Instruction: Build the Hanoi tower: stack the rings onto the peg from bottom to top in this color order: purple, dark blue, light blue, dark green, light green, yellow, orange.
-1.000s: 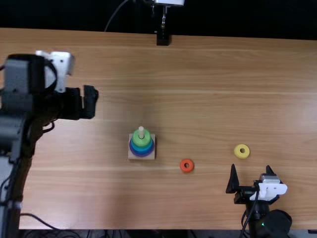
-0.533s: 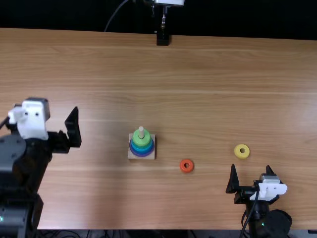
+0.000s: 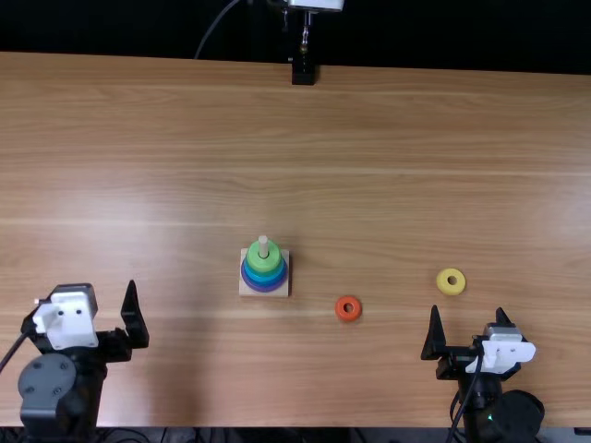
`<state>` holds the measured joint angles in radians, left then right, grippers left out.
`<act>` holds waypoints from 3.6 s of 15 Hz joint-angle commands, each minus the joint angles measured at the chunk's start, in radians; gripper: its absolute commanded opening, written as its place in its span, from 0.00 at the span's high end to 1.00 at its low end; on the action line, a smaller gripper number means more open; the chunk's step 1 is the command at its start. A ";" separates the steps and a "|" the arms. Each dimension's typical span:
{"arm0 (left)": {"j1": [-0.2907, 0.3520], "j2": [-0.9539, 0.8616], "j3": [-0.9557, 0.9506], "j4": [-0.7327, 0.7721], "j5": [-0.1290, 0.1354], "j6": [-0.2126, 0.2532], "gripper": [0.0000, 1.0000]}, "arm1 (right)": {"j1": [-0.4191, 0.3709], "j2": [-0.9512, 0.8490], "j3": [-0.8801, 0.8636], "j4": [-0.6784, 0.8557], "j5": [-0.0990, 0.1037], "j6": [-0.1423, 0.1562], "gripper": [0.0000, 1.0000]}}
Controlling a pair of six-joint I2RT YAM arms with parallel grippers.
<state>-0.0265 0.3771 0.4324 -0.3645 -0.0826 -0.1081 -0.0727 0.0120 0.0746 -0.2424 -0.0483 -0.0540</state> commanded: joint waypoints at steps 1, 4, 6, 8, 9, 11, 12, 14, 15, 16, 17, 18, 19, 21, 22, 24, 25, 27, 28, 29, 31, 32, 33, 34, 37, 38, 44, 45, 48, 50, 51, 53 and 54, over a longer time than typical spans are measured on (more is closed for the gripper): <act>-0.006 -0.070 -0.084 0.009 -0.013 0.005 0.00 | -0.009 -0.012 -0.061 -0.081 -0.005 -0.003 0.00; -0.007 -0.227 -0.231 0.061 -0.013 0.005 0.00 | -0.009 -0.012 -0.061 -0.081 -0.005 -0.003 0.00; -0.024 -0.319 -0.288 0.057 -0.011 0.005 0.00 | -0.009 -0.012 -0.061 -0.081 -0.005 -0.003 0.00; -0.026 -0.353 -0.317 0.037 -0.008 0.009 0.00 | -0.009 -0.012 -0.061 -0.081 -0.005 -0.003 0.00; -0.026 -0.377 -0.350 0.026 -0.004 0.009 0.00 | -0.009 -0.012 -0.061 -0.081 -0.005 -0.003 0.00; -0.023 -0.377 -0.399 0.022 -0.004 0.007 0.00 | -0.009 -0.012 -0.061 -0.081 -0.005 -0.003 0.00; -0.023 -0.377 -0.412 0.020 -0.004 0.007 0.00 | -0.009 -0.012 -0.061 -0.081 -0.005 -0.003 0.00; -0.018 -0.377 -0.432 0.018 -0.004 0.005 0.00 | -0.009 -0.012 -0.061 -0.081 -0.005 -0.003 0.00; -0.016 -0.377 -0.432 -0.004 -0.004 0.007 0.00 | -0.009 -0.012 -0.061 -0.081 -0.005 -0.003 0.00; -0.016 -0.377 -0.432 -0.029 -0.004 0.007 0.00 | -0.009 -0.012 -0.061 -0.081 -0.005 -0.003 0.00; -0.016 -0.377 -0.432 -0.048 -0.004 0.007 0.00 | -0.009 -0.012 -0.061 -0.081 -0.005 -0.003 0.00; -0.016 -0.377 -0.432 -0.072 -0.004 0.005 0.00 | -0.009 -0.012 -0.061 -0.081 -0.005 -0.003 0.00; -0.018 -0.377 -0.432 -0.081 -0.004 0.007 0.00 | -0.009 -0.012 -0.061 -0.081 -0.005 -0.003 0.00; -0.023 -0.377 -0.432 -0.081 -0.004 0.005 0.00 | -0.009 -0.012 -0.061 -0.081 -0.005 -0.003 0.00; -0.027 -0.377 -0.432 -0.081 -0.004 0.003 0.00 | -0.009 -0.012 -0.061 -0.081 -0.005 -0.003 0.00; -0.026 -0.377 -0.432 -0.081 -0.006 0.003 0.00 | -0.009 -0.012 -0.061 -0.081 -0.005 -0.003 0.00; -0.026 -0.377 -0.432 -0.081 -0.006 0.003 0.00 | -0.009 -0.012 -0.061 -0.081 -0.005 -0.003 0.00; -0.026 -0.377 -0.432 -0.081 -0.006 0.003 0.00 | -0.009 -0.012 -0.061 -0.081 -0.005 -0.003 0.00; -0.026 -0.377 -0.432 -0.081 -0.006 0.003 0.00 | -0.009 -0.012 -0.061 -0.081 -0.005 -0.003 0.00; -0.026 -0.377 -0.432 -0.081 -0.006 0.003 0.00 | -0.009 -0.012 -0.061 -0.081 -0.005 -0.003 0.00; -0.026 -0.377 -0.432 -0.081 -0.006 0.003 0.00 | -0.009 -0.012 -0.061 -0.081 -0.005 -0.003 0.00; -0.026 -0.377 -0.432 -0.081 -0.006 0.003 0.00 | -0.009 -0.012 -0.061 -0.081 -0.005 -0.003 0.00; -0.026 -0.377 -0.432 -0.081 -0.006 0.003 0.00 | -0.009 -0.012 -0.061 -0.081 -0.005 -0.003 0.00; -0.026 -0.377 -0.432 -0.081 -0.006 0.003 0.00 | -0.009 -0.012 -0.061 -0.081 -0.005 -0.003 0.00; -0.026 -0.377 -0.432 -0.081 -0.006 0.003 0.00 | -0.009 -0.012 -0.061 -0.081 -0.005 -0.003 0.00; -0.026 -0.377 -0.432 -0.081 -0.006 0.003 0.00 | -0.009 -0.012 -0.059 -0.081 -0.005 -0.003 0.00; -0.026 -0.377 -0.432 -0.081 -0.006 0.003 0.00 | -0.035 -0.012 0.025 -0.068 0.092 0.001 0.00; -0.026 -0.377 -0.432 -0.081 -0.006 0.003 0.00 | -0.033 -0.012 0.120 -0.081 0.124 0.001 0.00; -0.026 -0.377 -0.432 -0.081 -0.006 0.003 0.00 | -0.027 0.078 0.346 -0.110 0.127 0.001 0.00; -0.026 -0.377 -0.432 -0.081 -0.006 0.003 0.00 | -0.027 0.180 0.465 -0.228 0.127 -0.001 0.00; -0.026 -0.377 -0.432 -0.081 -0.006 0.003 0.00 | -0.027 0.244 0.533 -0.248 0.126 -0.001 0.00; -0.026 -0.377 -0.432 -0.081 -0.006 0.003 0.00 | -0.024 0.404 0.654 -0.258 0.120 0.008 0.00; -0.026 -0.377 -0.432 -0.081 -0.006 0.003 0.00 | -0.024 0.488 0.706 -0.256 0.120 0.006 0.00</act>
<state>-0.0460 0.0116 0.1036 -0.3679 -0.0898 -0.1081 -0.0944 0.4698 0.7464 -0.5007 0.0643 -0.0528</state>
